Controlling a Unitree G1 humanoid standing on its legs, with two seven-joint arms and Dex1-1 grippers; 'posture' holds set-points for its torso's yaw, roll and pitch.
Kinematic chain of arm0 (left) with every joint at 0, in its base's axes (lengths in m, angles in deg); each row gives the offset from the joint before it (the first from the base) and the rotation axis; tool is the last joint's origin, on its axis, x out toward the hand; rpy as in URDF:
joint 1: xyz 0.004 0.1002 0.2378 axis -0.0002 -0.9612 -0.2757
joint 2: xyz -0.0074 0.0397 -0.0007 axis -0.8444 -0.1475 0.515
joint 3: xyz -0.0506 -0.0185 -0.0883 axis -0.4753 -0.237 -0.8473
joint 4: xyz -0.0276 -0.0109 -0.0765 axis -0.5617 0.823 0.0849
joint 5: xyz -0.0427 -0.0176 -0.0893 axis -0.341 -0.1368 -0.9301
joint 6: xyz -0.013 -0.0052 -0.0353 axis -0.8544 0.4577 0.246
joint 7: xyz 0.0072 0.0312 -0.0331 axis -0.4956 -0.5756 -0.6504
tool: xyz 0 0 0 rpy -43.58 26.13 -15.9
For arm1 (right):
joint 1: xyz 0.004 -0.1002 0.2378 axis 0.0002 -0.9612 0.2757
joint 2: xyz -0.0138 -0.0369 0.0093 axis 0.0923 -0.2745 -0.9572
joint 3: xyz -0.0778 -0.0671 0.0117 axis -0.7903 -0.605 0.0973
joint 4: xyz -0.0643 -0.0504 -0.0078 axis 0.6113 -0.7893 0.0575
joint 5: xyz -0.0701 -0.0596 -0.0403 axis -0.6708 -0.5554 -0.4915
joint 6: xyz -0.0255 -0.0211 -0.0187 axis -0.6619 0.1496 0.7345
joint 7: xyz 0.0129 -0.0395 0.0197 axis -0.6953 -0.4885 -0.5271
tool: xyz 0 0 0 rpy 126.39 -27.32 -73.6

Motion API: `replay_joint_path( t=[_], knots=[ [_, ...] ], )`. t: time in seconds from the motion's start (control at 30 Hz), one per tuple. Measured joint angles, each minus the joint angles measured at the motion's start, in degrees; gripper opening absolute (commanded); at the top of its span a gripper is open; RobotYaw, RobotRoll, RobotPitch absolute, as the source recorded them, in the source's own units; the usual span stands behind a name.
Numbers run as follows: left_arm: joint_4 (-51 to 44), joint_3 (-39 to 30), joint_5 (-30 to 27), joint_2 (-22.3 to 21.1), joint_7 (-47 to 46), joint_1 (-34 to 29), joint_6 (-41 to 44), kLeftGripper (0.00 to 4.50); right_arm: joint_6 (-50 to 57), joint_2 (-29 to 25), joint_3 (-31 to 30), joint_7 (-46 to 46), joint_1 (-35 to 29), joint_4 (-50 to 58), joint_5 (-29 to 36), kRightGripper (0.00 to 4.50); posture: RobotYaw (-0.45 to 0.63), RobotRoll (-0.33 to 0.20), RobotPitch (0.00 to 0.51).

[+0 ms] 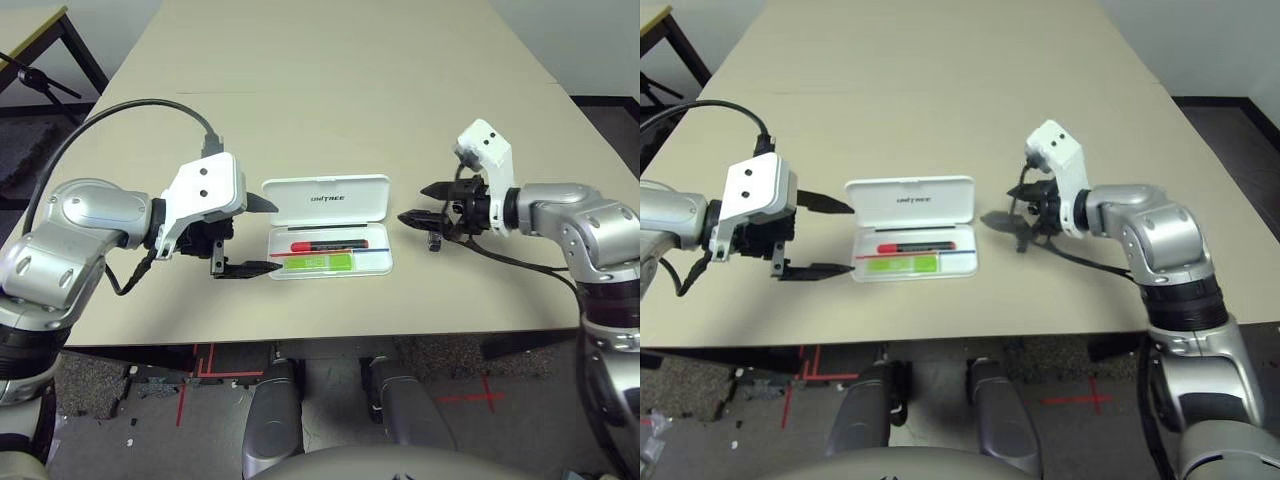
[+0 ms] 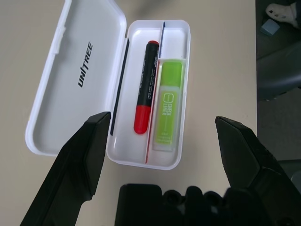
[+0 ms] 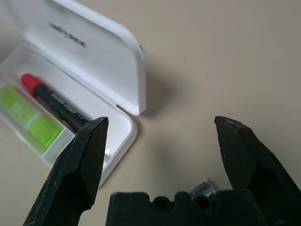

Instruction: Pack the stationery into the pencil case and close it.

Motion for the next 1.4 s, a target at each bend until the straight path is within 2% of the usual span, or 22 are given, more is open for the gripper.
replay_joint_path(
  t=[0.13,0.2,0.5,0.97,1.07,1.27,1.4],
  knots=[
    [0.6,1.1,0.2,0.6,0.0,0.5,-0.7,4.49,9.1,5.9,2.6,-9.1,0.0,3.1,-2.8,4.50,-0.03,0.000,0.157],
    [0.9,2.0,0.3,1.1,0.0,1.1,-1.1,4.49,11.3,6.9,3.1,-11.7,0.0,4.7,-3.5,4.50,-0.04,0.000,0.158],
    [3.1,4.4,1.4,2.6,0.0,2.5,-3.0,4.49,13.8,7.0,3.5,-17.5,-3.3,6.9,-5.0,4.50,-0.05,0.000,0.158],
    [2.7,4.5,2.0,3.6,-0.8,2.5,-3.5,4.49,11.7,7.1,2.6,-17.9,-8.2,6.3,-4.7,4.50,-0.02,0.000,0.155],
    [2.7,4.5,2.0,3.6,-1.0,2.5,-3.4,4.50,10.4,7.3,2.4,-18.2,-8.2,5.5,-4.9,3.86,-0.02,0.000,0.155],
    [2.6,4.5,2.3,3.6,-1.3,2.2,-3.1,4.50,7.2,7.6,2.1,-18.7,-8.7,4.0,-5.4,1.67,-0.02,0.000,0.153],
    [2.6,4.5,2.5,3.7,-1.3,2.2,-3.1,4.50,6.3,7.7,1.6,-18.6,-9.0,4.0,-5.3,0.38,-0.02,0.000,0.148]
  ],
)
